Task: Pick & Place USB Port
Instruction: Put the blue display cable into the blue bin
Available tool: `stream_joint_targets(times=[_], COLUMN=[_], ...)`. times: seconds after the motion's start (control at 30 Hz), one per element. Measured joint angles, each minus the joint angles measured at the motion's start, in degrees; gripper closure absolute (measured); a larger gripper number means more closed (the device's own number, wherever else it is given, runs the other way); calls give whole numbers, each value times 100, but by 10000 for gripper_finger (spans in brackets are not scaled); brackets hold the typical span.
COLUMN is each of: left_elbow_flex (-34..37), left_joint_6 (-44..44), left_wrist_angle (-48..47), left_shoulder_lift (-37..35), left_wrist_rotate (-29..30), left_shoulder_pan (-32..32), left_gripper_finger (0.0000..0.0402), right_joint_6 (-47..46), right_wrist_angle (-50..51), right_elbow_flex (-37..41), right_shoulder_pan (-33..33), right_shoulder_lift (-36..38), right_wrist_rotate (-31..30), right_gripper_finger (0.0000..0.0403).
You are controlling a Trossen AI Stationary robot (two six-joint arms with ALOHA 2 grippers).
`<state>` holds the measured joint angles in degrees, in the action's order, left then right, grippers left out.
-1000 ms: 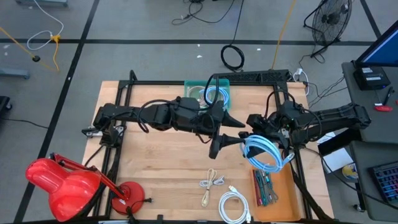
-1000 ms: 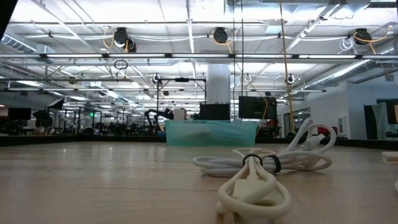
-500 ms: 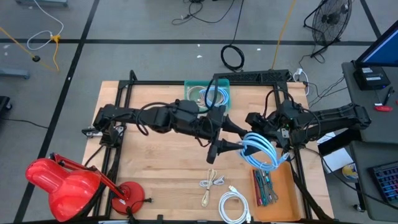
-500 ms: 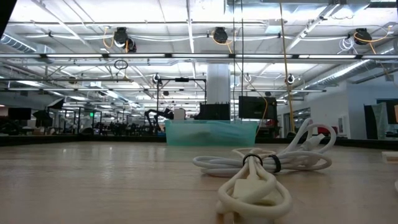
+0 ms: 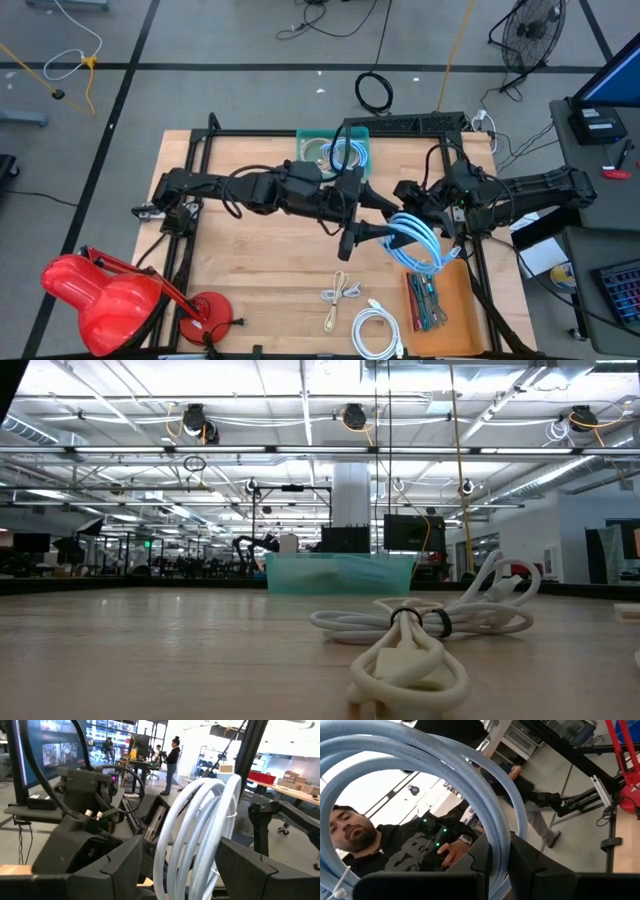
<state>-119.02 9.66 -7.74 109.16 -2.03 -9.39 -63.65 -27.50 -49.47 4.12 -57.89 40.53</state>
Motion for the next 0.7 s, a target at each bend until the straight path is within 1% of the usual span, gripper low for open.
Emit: stream_joint_targets(times=[0.1,0.23,0.4,0.47,0.5,0.57,0.7], left_elbow_flex=[2,2,2,2,2,2,2], left_joint_6=[84,101,104,104,122,166,370], left_wrist_angle=[212,152,172,161,157,157,144], left_shoulder_lift=[99,137,133,133,133,133,133], left_wrist_rotate=[-51,-53,-53,-51,-57,-159,-620], left_shoulder_pan=[-2,-6,0,0,-2,-1,99], left_gripper_finger=[158,158,158,167,179,219,333], right_joint_6=[5,37,76,75,72,71,25], right_wrist_angle=[24,219,207,209,209,207,205], right_elbow_flex=[2,2,4,3,4,4,3], right_shoulder_pan=[0,0,2,2,2,2,9], right_shoulder_lift=[0,-5,-2,-2,-2,-2,-2], right_wrist_rotate=[-2,0,2,35,75,157,192], right_gripper_finger=[374,374,374,374,374,374,374])
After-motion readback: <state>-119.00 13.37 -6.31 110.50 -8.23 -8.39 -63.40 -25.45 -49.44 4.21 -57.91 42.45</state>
